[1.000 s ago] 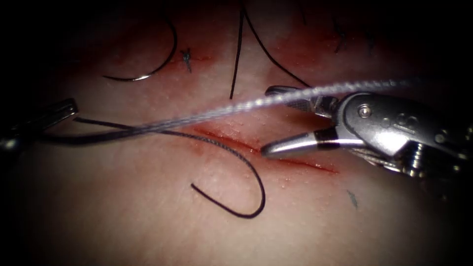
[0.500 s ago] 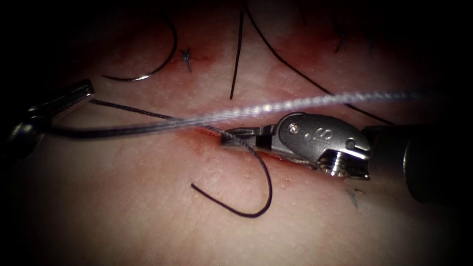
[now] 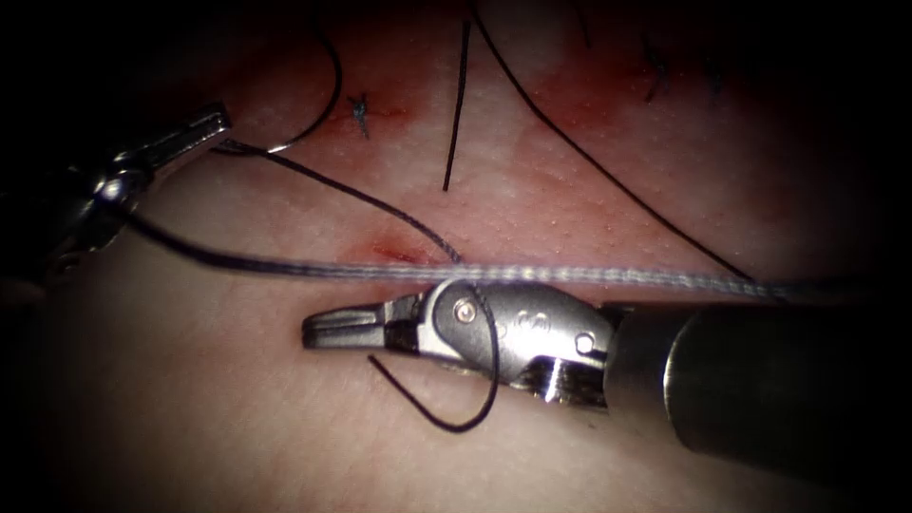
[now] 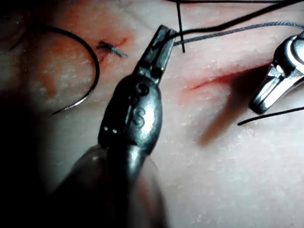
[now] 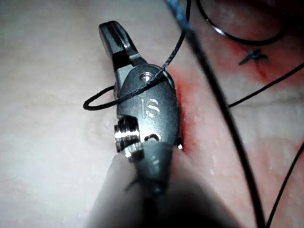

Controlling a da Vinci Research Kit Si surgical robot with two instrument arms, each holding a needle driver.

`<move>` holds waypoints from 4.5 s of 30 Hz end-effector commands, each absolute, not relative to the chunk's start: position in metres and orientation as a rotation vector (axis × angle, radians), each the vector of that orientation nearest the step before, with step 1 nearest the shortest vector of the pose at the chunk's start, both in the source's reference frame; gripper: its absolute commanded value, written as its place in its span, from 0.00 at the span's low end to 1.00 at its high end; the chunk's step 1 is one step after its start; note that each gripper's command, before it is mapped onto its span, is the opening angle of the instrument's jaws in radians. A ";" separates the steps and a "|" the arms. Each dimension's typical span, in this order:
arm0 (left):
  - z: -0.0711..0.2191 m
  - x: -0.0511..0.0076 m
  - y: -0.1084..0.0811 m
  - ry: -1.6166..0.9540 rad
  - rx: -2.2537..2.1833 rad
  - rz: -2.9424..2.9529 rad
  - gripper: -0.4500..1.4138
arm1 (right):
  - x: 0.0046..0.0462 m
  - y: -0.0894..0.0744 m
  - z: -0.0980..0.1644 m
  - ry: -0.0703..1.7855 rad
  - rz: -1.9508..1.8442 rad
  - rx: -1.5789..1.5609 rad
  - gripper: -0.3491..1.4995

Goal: Wound Closure

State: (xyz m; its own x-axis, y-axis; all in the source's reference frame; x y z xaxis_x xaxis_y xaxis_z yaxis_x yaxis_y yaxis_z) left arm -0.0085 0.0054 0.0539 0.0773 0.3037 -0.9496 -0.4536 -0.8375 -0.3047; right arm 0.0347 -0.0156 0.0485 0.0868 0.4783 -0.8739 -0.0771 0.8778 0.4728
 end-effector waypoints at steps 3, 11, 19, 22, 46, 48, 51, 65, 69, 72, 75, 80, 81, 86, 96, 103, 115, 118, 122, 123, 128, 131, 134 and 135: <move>0.056 -0.0095 0.005 0.217 -1.781 1.886 0.00 | 0.0354 -0.015 0.048 1.476 0.468 0.350 0.00; 0.062 -0.0109 0.002 0.268 -1.724 2.033 0.00 | 0.0353 -0.014 0.048 1.533 0.600 0.314 0.00; 0.063 -0.0115 -0.002 0.217 -1.729 2.074 0.00 | 0.0344 -0.012 0.048 1.501 0.823 0.205 0.30; 0.062 -0.0118 -0.003 0.202 -1.741 2.081 0.00 | 0.0342 -0.011 0.048 1.474 0.874 0.179 0.44; 0.049 -0.0149 -0.005 0.020 -1.871 2.102 0.00 | 0.0360 -0.012 0.052 1.262 0.950 0.170 0.65; 0.048 -0.0147 -0.004 0.027 -1.882 2.096 0.00 | 0.0362 -0.012 0.053 1.231 0.919 0.200 0.65; 0.047 -0.0146 -0.001 0.013 -1.897 2.086 0.00 | 0.0366 -0.013 0.053 1.193 0.863 0.256 0.65; 0.050 -0.0156 0.006 -0.127 -1.901 2.135 0.00 | 0.0380 -0.015 0.053 1.192 0.658 0.433 0.67; 0.052 -0.0163 0.007 -0.166 -1.888 2.169 0.00 | 0.0382 -0.016 0.053 1.213 0.617 0.465 0.68; 0.055 -0.0167 0.008 -0.211 -1.890 2.160 0.00 | 0.0382 -0.016 0.053 1.255 0.587 0.490 0.68; 0.058 -0.0165 0.008 -0.255 -1.911 2.143 0.00 | 0.0378 -0.016 0.053 1.300 0.573 0.518 0.68; 0.063 -0.0156 0.008 -0.330 -1.911 2.109 0.00 | 0.0368 -0.016 0.052 1.418 0.610 0.604 0.69; 0.064 -0.0156 0.008 -0.335 -1.911 2.109 0.00 | 0.0367 -0.016 0.052 1.447 0.620 0.625 0.69; 0.067 -0.0153 0.006 -0.366 -1.917 2.079 0.00 | 0.0365 -0.015 0.052 1.561 0.664 0.641 0.74; 0.065 -0.0136 0.002 -0.353 -1.957 2.015 0.00 | 0.0342 -0.012 0.052 1.647 0.844 0.526 0.81; 0.063 -0.0134 -0.001 -0.315 -1.968 1.991 0.00 | 0.0318 -0.011 0.053 1.645 0.981 0.417 0.75; 0.060 -0.0160 -0.002 -0.219 -1.995 2.012 0.00 | 0.0293 -0.009 0.054 1.529 1.268 0.283 0.65; 0.059 -0.0166 -0.002 -0.195 -1.990 2.018 0.00 | 0.0286 -0.009 0.055 1.475 1.312 0.245 0.64; 0.060 -0.0180 0.000 -0.160 -1.982 2.026 0.00 | 0.0281 -0.008 0.055 1.436 1.360 0.214 0.64; 0.060 -0.0183 0.000 -0.157 -1.980 2.026 0.00 | 0.0280 -0.008 0.055 1.423 1.371 0.207 0.64; 0.062 -0.0194 0.002 -0.125 -1.953 2.028 0.00 | 0.0278 -0.008 0.056 1.358 1.413 0.178 0.64; 0.063 -0.0196 0.002 -0.112 -1.946 2.032 0.00 | 0.0276 -0.008 0.057 1.321 1.454 0.173 0.65; 0.064 -0.0200 0.003 -0.092 -1.936 2.043 0.00 | 0.0275 -0.008 0.058 1.275 1.494 0.176 0.65; 0.064 -0.0202 0.003 -0.087 -1.933 2.049 0.00 | 0.0275 -0.008 0.058 1.266 1.511 0.178 0.65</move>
